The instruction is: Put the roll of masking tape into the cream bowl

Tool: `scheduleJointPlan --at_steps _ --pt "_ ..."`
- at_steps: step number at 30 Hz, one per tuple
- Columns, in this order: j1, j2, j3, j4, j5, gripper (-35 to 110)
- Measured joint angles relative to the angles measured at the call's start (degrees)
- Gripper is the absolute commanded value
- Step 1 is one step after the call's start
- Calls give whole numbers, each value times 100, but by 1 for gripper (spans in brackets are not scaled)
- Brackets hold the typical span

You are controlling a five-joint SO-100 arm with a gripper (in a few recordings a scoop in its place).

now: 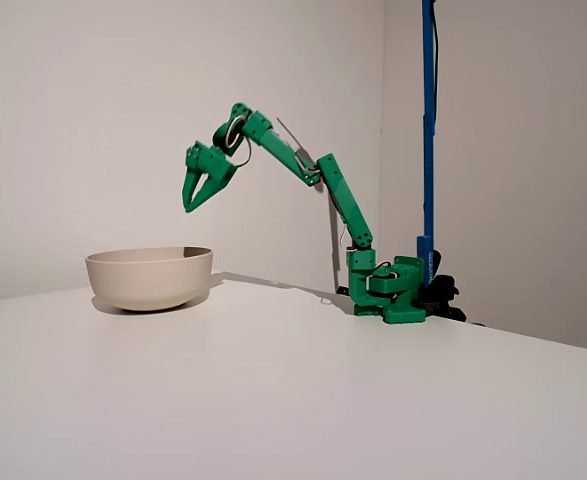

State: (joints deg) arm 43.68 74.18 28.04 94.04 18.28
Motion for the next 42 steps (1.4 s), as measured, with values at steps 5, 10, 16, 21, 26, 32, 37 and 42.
scheduleJointPlan --at_steps 5,10,16,21,26,32,37,42 --pt "-905 870 -114 650 -105 -8" --pt "-1916 1802 105 773 -281 -8" --pt "-3313 3454 1608 756 -562 -8" --pt "-4210 5291 3894 202 -870 -8" --pt "-4500 6627 5959 -308 -1169 -8" --pt "-4649 7752 7963 -958 -1433 -8" --pt "-4649 8508 9545 -1600 -1573 -8" --pt "-4825 9308 11136 -2083 -1626 -8"
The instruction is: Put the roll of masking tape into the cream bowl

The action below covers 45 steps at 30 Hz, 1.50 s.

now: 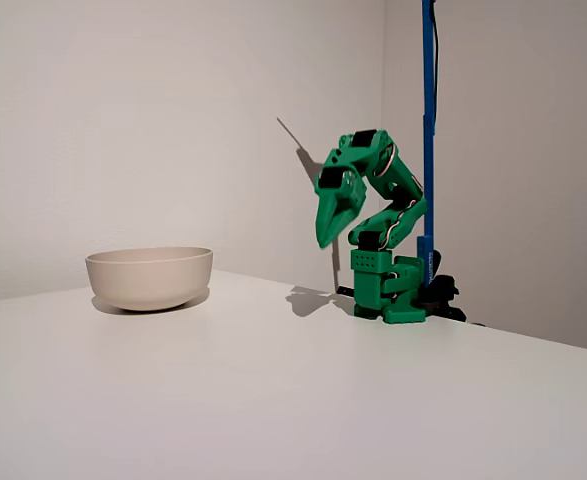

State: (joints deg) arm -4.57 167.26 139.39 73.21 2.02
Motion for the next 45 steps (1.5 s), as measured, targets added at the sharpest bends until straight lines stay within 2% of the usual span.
scheduleJointPlan --at_steps 6,11,15,27,33,45 --pt "26 958 1362 -237 -70 -8" --pt "26 2224 2232 70 -176 -8" --pt "149 2584 2654 158 -193 -8" --pt "325 2681 2830 554 -132 -8" --pt "378 2681 2830 554 -123 1" --pt "369 2681 2830 554 -123 -6"
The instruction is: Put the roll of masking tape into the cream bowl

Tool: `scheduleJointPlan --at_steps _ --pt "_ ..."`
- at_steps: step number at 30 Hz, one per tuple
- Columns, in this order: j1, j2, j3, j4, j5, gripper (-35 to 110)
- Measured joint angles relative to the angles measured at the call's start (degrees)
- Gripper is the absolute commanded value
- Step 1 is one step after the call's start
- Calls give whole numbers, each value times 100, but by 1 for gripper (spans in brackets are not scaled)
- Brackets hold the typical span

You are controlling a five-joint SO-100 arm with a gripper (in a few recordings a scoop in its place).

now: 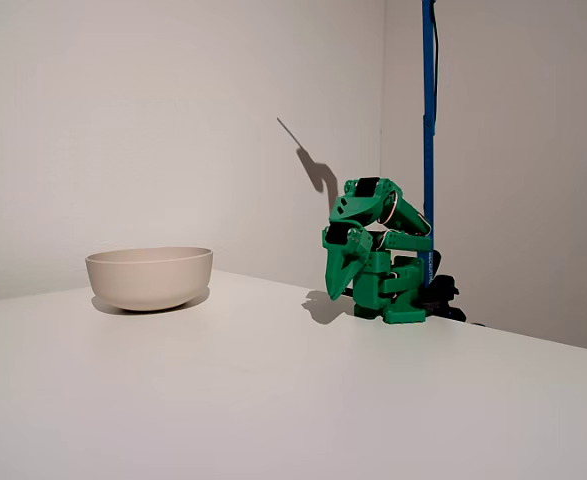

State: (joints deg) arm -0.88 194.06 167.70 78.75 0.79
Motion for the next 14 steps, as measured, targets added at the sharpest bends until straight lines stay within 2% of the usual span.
scheduleJointPlan --at_steps 14 --pt "9 0 0 0 0 -8"
